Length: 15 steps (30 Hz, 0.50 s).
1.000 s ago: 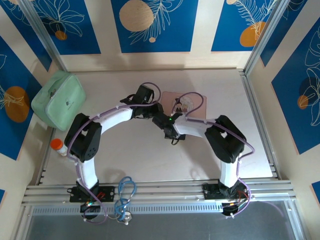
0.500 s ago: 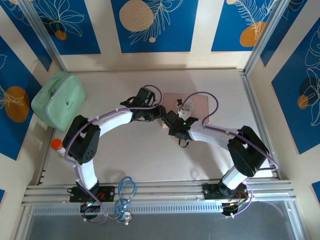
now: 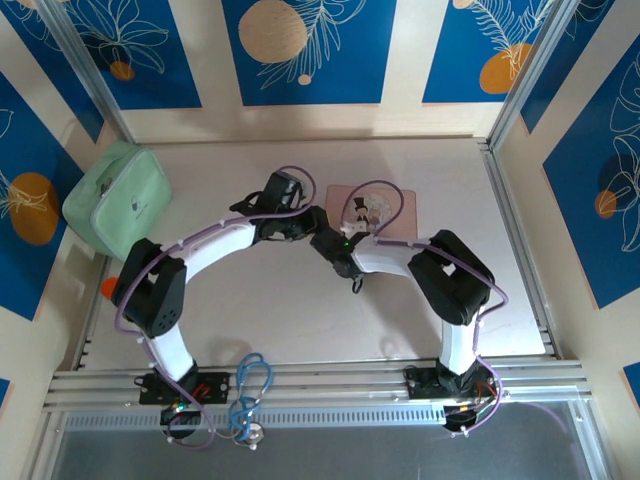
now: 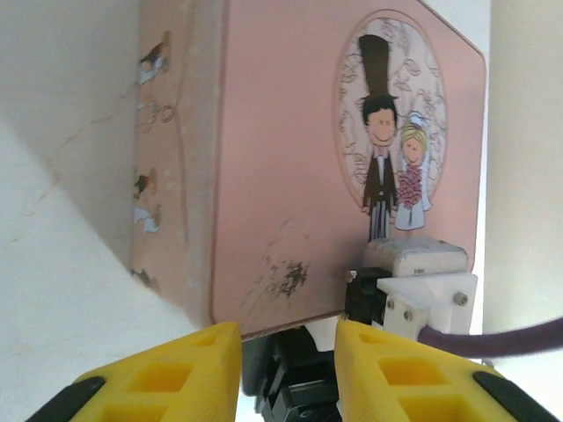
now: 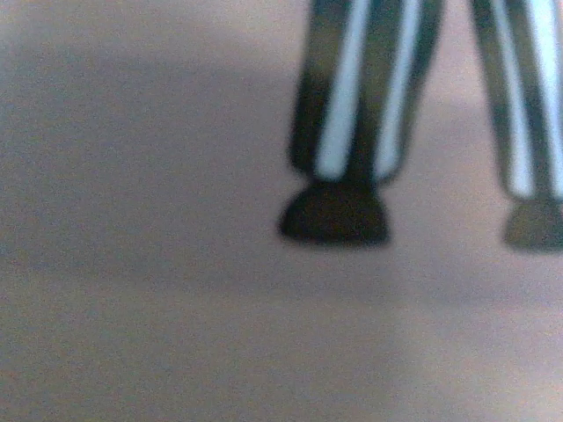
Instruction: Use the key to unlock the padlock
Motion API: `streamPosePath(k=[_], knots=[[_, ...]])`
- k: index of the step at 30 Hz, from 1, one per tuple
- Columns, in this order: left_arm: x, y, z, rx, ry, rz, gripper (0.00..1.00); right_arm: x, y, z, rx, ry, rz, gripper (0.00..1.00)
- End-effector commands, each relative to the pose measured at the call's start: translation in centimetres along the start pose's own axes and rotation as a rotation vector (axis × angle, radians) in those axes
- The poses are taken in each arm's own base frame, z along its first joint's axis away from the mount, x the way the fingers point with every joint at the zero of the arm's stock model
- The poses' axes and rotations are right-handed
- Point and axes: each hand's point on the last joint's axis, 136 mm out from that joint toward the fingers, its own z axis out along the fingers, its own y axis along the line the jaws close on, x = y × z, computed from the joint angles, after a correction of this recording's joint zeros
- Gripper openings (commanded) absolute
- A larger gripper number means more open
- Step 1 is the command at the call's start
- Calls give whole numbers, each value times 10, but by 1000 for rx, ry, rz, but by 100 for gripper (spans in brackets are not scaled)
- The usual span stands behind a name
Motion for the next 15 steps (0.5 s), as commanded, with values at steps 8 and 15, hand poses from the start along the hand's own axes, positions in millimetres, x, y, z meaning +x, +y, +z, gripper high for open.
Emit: streamPosePath(k=[8, 15], knots=[[17, -3, -30, 24, 42, 16, 33, -6, -14, -3, 26, -15, 25, 18], [15, 4, -35, -2, 11, 45, 33, 16, -7, -29, -151, 1, 65, 0]])
